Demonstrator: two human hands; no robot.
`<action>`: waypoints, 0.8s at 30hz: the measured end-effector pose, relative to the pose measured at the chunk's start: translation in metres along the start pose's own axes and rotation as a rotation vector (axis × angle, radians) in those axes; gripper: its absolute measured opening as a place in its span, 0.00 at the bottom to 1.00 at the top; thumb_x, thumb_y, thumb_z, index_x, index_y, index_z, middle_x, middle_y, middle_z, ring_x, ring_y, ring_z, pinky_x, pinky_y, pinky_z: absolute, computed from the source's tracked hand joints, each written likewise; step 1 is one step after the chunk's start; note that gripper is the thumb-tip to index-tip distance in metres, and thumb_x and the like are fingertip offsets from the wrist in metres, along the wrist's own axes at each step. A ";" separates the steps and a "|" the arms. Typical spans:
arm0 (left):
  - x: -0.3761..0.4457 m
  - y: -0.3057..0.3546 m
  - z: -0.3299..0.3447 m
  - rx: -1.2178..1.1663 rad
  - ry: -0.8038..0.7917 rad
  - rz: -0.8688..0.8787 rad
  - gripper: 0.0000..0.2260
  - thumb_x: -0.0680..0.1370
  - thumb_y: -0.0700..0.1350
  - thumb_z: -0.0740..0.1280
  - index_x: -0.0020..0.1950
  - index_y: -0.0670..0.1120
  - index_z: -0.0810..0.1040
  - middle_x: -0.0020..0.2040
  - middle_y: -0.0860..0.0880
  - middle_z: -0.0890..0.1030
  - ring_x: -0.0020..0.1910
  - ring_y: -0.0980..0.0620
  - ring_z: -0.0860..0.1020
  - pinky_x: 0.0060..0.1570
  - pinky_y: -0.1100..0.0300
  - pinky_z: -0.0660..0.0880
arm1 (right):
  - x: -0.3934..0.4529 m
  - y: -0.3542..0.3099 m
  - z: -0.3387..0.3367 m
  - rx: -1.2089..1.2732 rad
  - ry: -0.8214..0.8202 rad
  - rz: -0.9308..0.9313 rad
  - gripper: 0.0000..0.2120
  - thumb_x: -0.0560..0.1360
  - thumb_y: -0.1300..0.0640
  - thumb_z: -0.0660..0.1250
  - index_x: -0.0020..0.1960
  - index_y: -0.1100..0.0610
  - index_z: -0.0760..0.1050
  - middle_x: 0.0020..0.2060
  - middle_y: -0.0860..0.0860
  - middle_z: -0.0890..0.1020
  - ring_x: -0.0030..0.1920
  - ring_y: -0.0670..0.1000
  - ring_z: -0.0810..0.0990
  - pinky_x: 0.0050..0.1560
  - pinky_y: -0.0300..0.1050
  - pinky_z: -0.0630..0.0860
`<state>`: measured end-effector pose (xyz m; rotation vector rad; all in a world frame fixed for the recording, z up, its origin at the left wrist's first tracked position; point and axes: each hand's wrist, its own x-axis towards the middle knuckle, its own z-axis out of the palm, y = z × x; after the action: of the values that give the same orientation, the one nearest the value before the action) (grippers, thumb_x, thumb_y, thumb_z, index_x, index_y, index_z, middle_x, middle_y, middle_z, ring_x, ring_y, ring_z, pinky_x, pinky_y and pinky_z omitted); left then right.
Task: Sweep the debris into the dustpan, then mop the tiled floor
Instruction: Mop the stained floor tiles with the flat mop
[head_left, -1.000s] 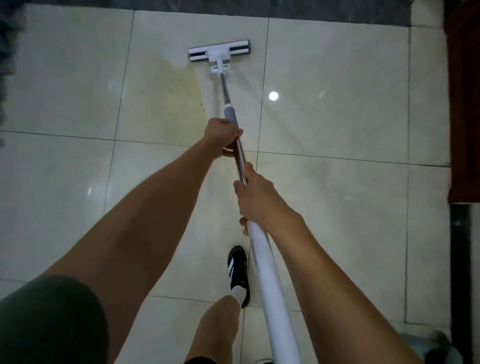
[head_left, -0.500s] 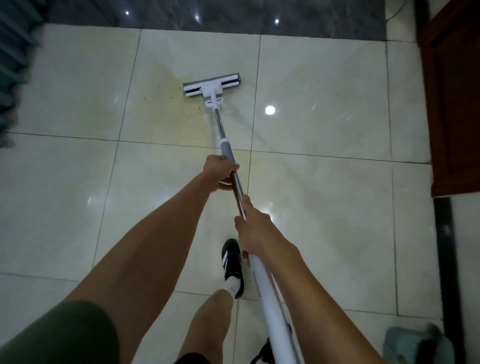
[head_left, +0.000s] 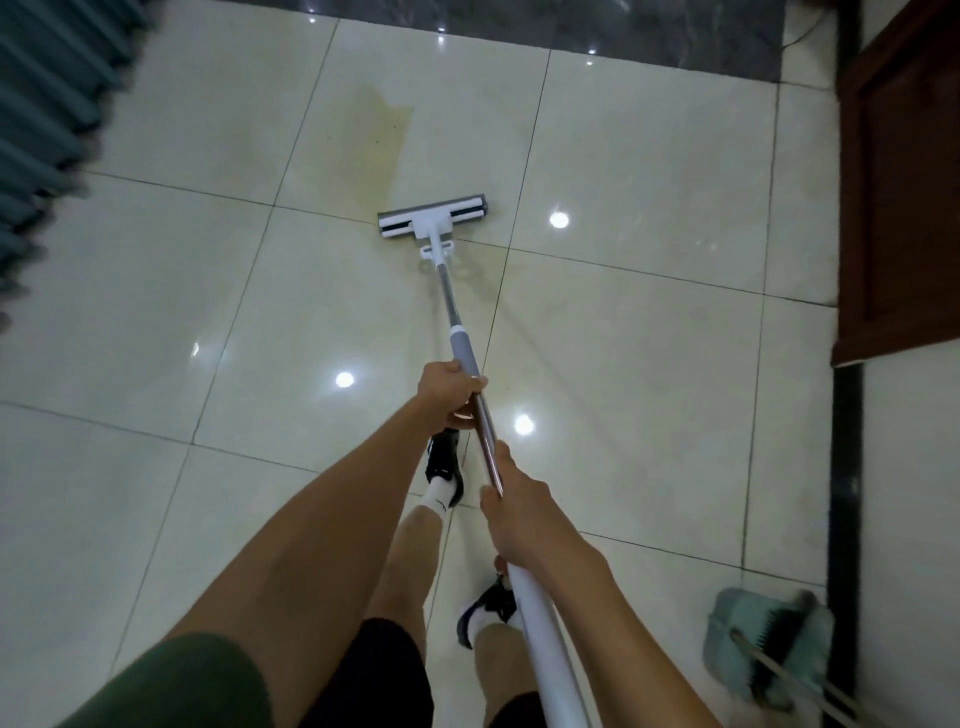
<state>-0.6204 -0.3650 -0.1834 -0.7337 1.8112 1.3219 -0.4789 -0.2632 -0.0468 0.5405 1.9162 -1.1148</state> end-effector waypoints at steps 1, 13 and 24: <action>-0.006 -0.008 0.001 -0.004 0.004 -0.003 0.31 0.78 0.39 0.73 0.78 0.45 0.66 0.48 0.40 0.80 0.39 0.43 0.83 0.24 0.57 0.78 | -0.006 0.006 0.004 0.004 -0.004 0.004 0.28 0.84 0.54 0.53 0.79 0.42 0.45 0.47 0.53 0.76 0.37 0.49 0.79 0.27 0.38 0.75; -0.009 -0.017 0.001 -0.063 0.105 0.005 0.33 0.76 0.39 0.74 0.79 0.46 0.67 0.46 0.46 0.81 0.37 0.46 0.83 0.24 0.58 0.78 | -0.003 0.009 0.016 -0.025 0.008 0.045 0.29 0.84 0.50 0.54 0.80 0.41 0.43 0.43 0.50 0.75 0.36 0.47 0.77 0.23 0.34 0.70; 0.072 0.073 -0.028 -0.119 0.091 0.016 0.32 0.75 0.38 0.74 0.77 0.45 0.68 0.46 0.45 0.81 0.38 0.45 0.84 0.26 0.55 0.79 | 0.081 -0.067 -0.030 -0.096 0.084 0.075 0.28 0.84 0.49 0.54 0.79 0.39 0.45 0.44 0.54 0.78 0.41 0.54 0.81 0.46 0.54 0.82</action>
<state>-0.7251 -0.3713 -0.2012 -0.8572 1.8250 1.4375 -0.5844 -0.2752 -0.0725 0.6100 1.9937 -0.9609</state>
